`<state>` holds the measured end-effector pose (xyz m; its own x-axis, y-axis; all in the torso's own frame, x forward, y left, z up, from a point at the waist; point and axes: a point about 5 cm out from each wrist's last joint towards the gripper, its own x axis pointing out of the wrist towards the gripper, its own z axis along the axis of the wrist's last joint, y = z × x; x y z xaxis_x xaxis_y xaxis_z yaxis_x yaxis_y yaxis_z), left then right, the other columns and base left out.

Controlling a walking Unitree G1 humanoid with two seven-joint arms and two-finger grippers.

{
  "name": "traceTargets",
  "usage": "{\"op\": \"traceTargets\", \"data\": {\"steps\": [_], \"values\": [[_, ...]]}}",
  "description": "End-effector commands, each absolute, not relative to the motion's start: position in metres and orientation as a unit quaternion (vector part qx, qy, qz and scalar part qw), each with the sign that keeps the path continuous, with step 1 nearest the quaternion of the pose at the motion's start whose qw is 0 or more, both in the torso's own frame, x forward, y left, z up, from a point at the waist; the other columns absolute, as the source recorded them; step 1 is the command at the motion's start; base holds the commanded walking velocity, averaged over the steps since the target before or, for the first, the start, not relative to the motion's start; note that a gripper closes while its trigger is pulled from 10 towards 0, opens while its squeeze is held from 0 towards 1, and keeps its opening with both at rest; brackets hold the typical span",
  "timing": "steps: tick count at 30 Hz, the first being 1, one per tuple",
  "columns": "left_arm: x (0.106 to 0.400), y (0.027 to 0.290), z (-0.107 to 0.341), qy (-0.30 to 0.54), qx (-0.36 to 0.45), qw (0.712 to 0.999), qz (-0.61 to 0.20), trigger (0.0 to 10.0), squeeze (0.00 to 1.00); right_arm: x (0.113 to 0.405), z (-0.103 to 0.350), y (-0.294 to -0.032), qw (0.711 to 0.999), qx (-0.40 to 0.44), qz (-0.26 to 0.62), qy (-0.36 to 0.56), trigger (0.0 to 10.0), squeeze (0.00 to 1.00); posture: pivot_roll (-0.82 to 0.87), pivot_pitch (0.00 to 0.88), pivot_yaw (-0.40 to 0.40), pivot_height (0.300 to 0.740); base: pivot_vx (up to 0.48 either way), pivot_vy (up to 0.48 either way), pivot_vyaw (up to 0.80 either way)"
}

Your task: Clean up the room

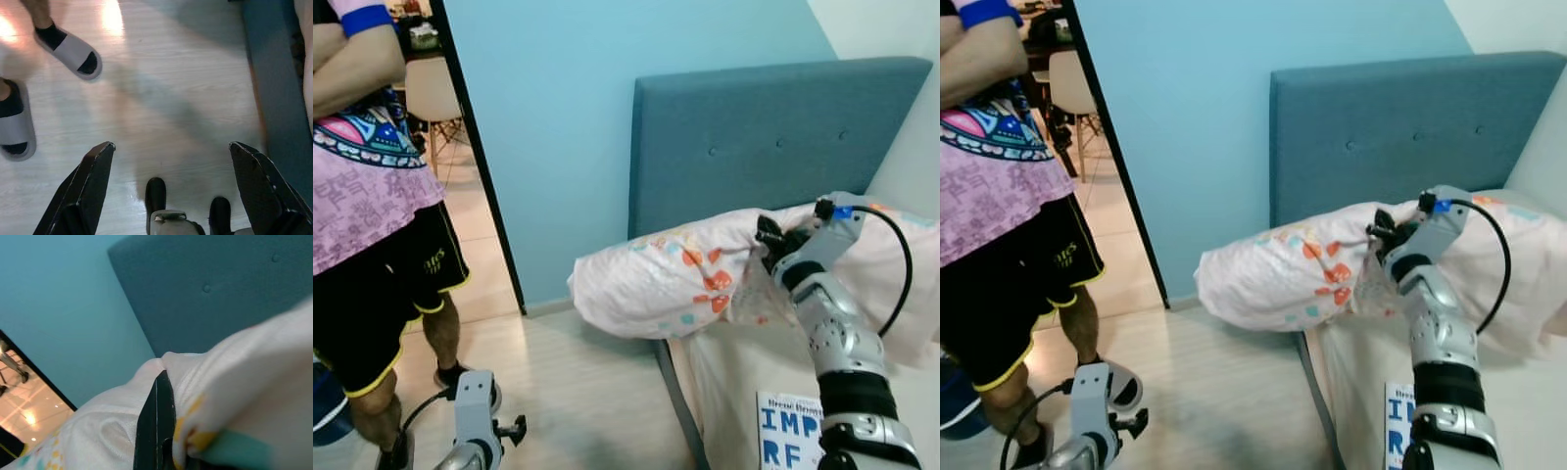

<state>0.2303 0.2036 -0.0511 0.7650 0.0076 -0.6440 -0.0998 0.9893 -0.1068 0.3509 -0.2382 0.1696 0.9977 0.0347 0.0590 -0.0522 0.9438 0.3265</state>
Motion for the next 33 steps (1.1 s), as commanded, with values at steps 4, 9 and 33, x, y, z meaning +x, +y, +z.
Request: {"op": "traceTargets", "data": {"steps": [4, 9, 33], "values": [[0.226, 0.203, -0.054, 0.347, -0.065, 0.935, 0.026, 10.0, 0.0, 0.351, 0.191, -0.242, 0.985, 0.155, 0.027, -0.074, 10.0, 0.0, -0.04, 0.0, -0.032, 0.74, 0.48, 0.0, 0.0], [0.229, 0.202, -0.052, 0.343, -0.063, 0.937, 0.023, 10.0, 0.0, 0.351, 0.191, -0.243, 0.985, 0.155, 0.025, -0.073, 10.0, 0.0, -0.04, 0.0, -0.03, 0.74, 0.48, 0.0, 0.0], [0.234, 0.203, -0.048, 0.336, -0.047, 0.941, 0.009, 10.0, 0.0, 0.344, 0.189, -0.243, 0.984, 0.158, 0.036, -0.074, 10.0, 0.0, -0.04, 0.0, -0.015, 0.74, 0.48, 0.0, 0.22]]}}
